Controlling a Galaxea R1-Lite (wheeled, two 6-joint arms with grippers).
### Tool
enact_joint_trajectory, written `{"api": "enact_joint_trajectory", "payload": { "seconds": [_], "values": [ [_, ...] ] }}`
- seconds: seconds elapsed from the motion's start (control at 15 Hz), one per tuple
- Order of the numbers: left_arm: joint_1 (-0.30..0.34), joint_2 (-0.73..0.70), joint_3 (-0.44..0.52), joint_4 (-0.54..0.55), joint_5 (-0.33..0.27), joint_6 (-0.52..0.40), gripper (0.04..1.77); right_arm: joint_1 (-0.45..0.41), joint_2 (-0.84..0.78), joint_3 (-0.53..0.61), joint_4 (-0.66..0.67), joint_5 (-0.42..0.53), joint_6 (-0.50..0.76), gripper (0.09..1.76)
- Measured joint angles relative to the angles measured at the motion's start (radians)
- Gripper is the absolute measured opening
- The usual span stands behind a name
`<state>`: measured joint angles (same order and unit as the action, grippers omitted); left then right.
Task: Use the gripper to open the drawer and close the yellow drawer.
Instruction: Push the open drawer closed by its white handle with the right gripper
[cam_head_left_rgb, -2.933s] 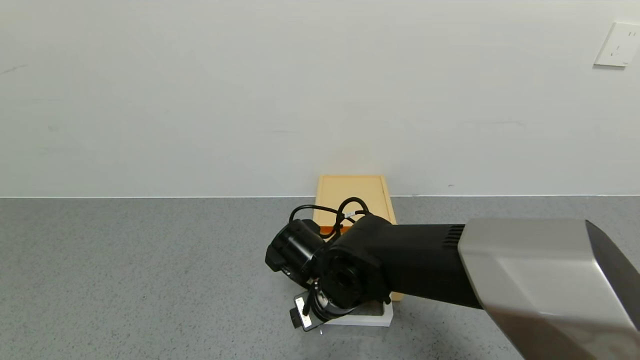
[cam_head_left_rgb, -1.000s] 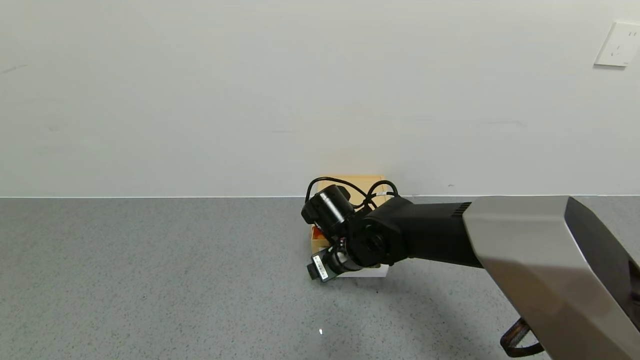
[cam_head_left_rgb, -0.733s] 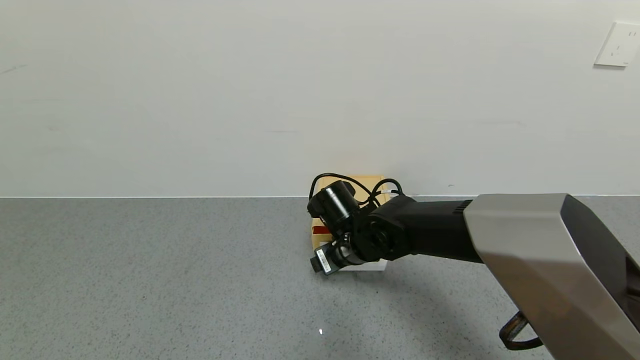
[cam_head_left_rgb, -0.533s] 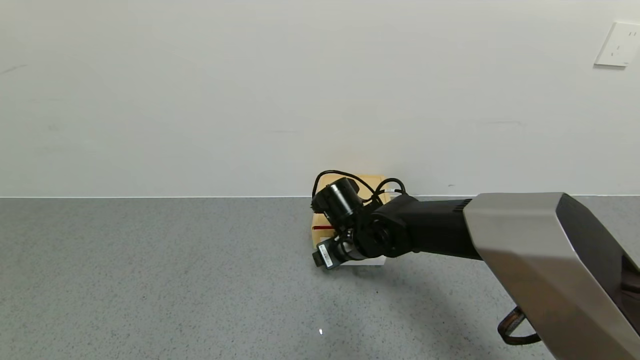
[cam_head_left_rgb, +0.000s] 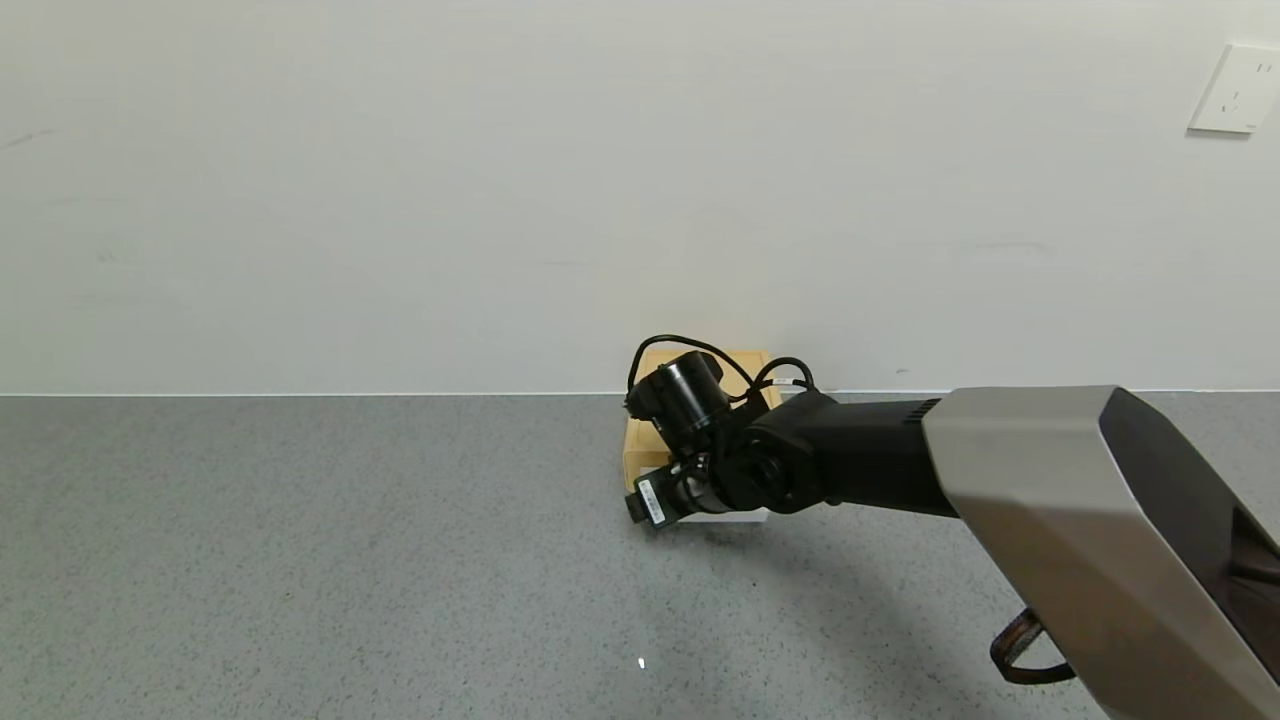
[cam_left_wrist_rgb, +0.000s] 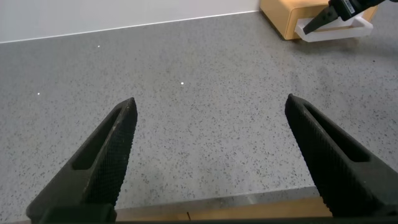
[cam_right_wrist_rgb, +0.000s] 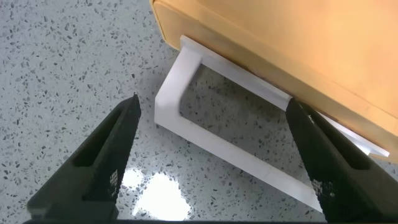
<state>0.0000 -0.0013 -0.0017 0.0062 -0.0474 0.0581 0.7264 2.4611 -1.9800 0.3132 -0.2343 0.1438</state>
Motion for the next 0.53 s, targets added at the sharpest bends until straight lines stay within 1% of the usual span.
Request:
{"api": "enact_joint_trajectory", "payload": {
  "seconds": [0.27,0.53],
  "values": [
    [0.0,0.0,0.0,0.0,0.0,0.0,1.72,-0.006,0.005,0.0,-0.021,0.001,-0.016,1.71],
    [0.0,0.0,0.0,0.0,0.0,0.0,1.72,-0.001,-0.004,0.005,-0.004,0.004,-0.016,1.71]
  ]
}}
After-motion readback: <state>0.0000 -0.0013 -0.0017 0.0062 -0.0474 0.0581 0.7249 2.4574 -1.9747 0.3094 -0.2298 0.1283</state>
